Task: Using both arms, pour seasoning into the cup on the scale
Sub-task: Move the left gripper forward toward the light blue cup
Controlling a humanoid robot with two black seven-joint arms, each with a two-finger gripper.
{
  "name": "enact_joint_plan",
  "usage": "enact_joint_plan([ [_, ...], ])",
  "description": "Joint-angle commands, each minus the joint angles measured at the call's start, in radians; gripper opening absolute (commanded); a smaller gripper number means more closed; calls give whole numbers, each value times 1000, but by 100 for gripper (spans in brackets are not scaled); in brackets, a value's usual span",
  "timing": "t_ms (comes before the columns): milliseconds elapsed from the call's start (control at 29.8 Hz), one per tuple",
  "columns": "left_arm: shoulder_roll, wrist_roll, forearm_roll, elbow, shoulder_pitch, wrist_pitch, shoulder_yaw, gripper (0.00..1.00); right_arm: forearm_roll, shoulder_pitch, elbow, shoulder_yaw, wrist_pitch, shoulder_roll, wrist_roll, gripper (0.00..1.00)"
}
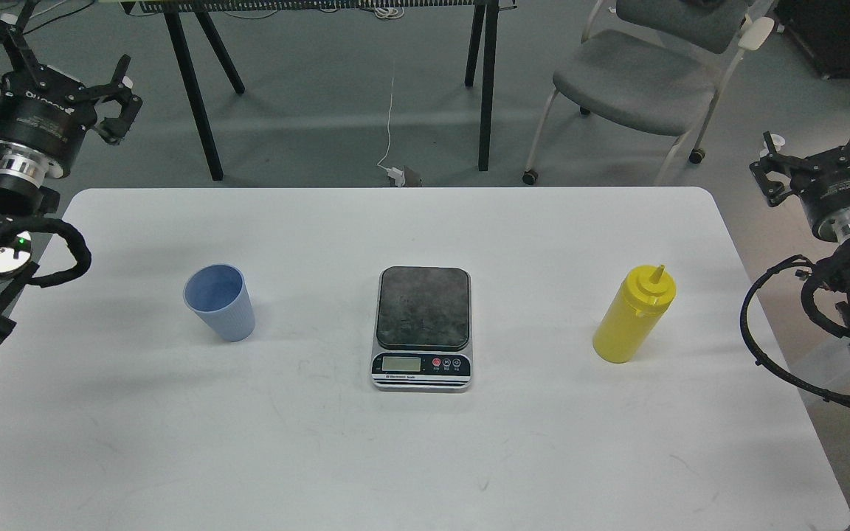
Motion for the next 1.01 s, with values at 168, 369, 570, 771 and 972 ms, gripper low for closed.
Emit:
enact_joint_plan([
  [168,1,-4,-4,-11,24,0,-3,100,0,12,14,0,0,-12,-3,100],
  [369,79,27,108,-49,29,0,53,99,-2,12,24,-2,0,-25,-3,100],
  [570,226,19,522,-197,29,0,58,98,-2,-6,137,3,0,-102,-1,100],
  [771,257,-7,1081,-279,17,8,57,97,-2,-16,146,3,0,-114,0,100],
  [972,247,-13,1634,-337,14,62,58,97,-2,-20,145,5,0,-124,0,100],
])
